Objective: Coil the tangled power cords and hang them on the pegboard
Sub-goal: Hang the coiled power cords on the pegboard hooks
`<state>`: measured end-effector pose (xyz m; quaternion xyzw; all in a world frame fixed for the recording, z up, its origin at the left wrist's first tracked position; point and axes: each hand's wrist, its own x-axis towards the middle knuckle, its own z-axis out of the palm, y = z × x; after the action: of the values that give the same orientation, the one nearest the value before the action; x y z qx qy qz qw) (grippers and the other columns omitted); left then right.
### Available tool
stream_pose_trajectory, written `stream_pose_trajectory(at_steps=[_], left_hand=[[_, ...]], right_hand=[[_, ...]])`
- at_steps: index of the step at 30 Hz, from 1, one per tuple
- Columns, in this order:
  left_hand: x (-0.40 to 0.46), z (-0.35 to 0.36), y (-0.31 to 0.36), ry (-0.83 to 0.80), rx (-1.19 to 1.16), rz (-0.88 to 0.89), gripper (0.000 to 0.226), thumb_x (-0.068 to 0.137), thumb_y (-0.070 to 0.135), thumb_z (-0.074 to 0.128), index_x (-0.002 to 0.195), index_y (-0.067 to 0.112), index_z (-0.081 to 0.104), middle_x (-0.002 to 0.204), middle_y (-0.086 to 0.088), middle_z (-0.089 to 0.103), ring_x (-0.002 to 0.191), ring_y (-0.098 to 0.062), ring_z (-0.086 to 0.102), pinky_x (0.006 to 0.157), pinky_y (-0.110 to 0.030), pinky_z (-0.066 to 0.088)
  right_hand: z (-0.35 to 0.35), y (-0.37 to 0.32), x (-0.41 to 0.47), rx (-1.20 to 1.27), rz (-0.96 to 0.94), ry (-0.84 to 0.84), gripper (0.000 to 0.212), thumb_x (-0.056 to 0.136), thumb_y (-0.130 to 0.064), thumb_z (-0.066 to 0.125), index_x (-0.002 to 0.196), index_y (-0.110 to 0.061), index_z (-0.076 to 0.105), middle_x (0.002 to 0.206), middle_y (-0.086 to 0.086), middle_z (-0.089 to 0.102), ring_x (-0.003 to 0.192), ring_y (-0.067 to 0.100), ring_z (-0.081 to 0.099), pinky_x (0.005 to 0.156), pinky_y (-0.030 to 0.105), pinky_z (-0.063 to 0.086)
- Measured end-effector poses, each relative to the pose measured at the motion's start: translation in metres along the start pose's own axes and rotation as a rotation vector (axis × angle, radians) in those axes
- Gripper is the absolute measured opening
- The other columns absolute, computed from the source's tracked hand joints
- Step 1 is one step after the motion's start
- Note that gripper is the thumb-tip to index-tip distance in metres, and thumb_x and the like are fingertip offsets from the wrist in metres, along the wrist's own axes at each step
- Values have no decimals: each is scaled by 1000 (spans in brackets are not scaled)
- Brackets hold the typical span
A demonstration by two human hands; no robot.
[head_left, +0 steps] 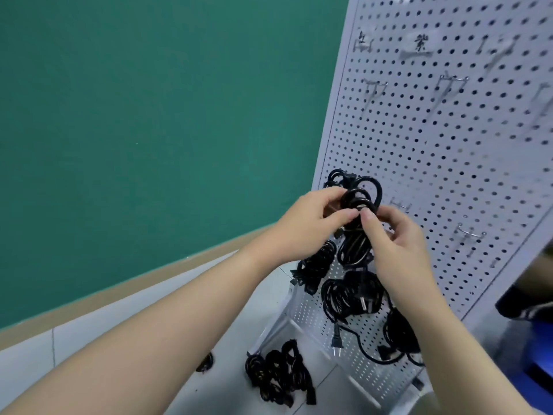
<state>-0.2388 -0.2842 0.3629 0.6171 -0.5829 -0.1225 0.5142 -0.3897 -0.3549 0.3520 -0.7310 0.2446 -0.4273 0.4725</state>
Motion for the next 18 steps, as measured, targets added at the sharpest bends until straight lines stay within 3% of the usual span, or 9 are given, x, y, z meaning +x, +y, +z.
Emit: stream_pose_trajectory(at_steps=[2,4,6,10,13,16,18], left_hand=[[6,12,1,40,-12,9,26,103,26,61,129,20,61,98,14,69,92,-3,67,91,-24,55],[14,22,0,72,-42,18,35,103,24,62,137,21,55,94,20,66,90,4,64,83,-9,48],[25,33,-2,74,-51,35,36,103,25,61,138,23,52,94,17,67,89,3,63,80,-10,46],[46,51,-8,67,-8,82,39,105,25,58,143,26,50,97,9,64,86,-1,61,77,-6,43],[57,58,-16,56,3,69,44,106,26,56,148,26,48,102,8,63,90,-3,61,77,-2,42],[66,66,-26,64,-2,42,46,106,25,55,151,25,47,101,6,62,91,-5,60,77,-3,41],[70,70,-29,54,3,30,46,106,24,54,152,25,47,102,0,63,88,-9,59,75,-6,42]], right_hand=[[-7,4,5,-10,10,34,19,105,-34,57,116,-23,66,83,-14,78,73,8,75,72,30,58],[-12,11,14,-20,12,73,17,105,-32,57,115,-20,65,77,-24,75,70,-3,71,66,16,55],[-18,16,21,-18,20,113,15,105,-32,57,113,-21,64,73,-29,71,65,-11,66,55,6,46],[-28,27,35,-32,47,185,23,104,-39,57,116,-23,68,94,-12,76,75,-4,70,61,10,49],[-32,39,47,-53,64,192,22,105,-37,57,115,-22,68,101,-11,74,83,-8,69,65,8,49],[-34,49,59,-94,79,202,29,103,-43,58,117,-20,68,106,-7,74,87,1,70,78,24,53],[-36,54,64,-103,93,212,34,102,-45,59,118,-16,68,103,-4,72,84,7,65,77,28,48]])
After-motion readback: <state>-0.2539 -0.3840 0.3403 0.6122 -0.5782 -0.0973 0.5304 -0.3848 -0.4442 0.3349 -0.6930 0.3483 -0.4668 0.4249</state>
